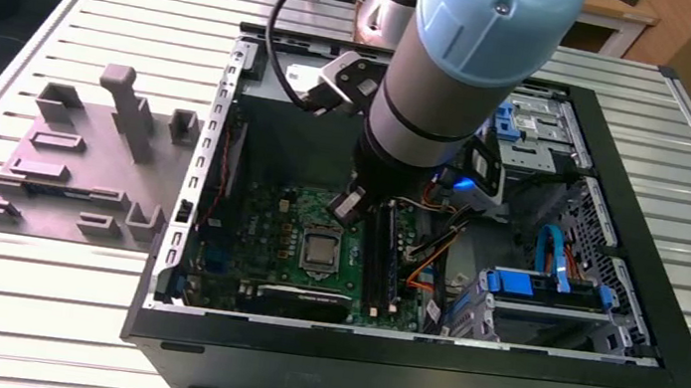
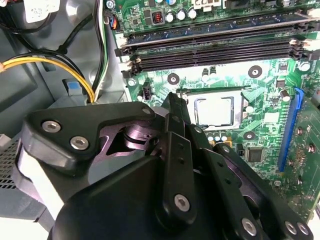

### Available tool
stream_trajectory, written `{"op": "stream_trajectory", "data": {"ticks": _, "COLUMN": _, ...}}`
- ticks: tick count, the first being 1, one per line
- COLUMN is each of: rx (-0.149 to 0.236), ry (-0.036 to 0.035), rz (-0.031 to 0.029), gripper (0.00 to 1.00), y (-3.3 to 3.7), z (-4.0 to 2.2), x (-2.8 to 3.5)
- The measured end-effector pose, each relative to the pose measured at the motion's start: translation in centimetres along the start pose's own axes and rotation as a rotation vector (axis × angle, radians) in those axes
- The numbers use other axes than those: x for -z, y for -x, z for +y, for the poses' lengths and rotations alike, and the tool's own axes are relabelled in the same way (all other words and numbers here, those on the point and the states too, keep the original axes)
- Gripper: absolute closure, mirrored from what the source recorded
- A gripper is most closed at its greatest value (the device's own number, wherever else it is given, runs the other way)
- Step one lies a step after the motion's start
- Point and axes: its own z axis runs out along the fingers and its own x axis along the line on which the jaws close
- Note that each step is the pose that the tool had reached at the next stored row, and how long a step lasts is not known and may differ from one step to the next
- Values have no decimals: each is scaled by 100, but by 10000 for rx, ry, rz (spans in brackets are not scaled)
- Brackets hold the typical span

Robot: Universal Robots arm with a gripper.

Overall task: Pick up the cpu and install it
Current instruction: 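Install the first cpu locking lever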

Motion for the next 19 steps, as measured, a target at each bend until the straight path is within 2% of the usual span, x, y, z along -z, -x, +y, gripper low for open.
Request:
{"op": "stream_trajectory", "data": {"ticks": 10, "rx": 78, "ry": 9, "rz": 14, "gripper": 89, "y": -6, "z": 7, "x": 0}}
{"op": "stream_trajectory", "data": {"ticks": 13, "rx": 413, "ry": 46, "rz": 74, "gripper": 89, "y": -6, "z": 7, "x": -1}}
{"op": "stream_trajectory", "data": {"ticks": 19, "rx": 1364, "ry": 131, "rz": 278, "gripper": 89, "y": -6, "z": 8, "x": 0}}
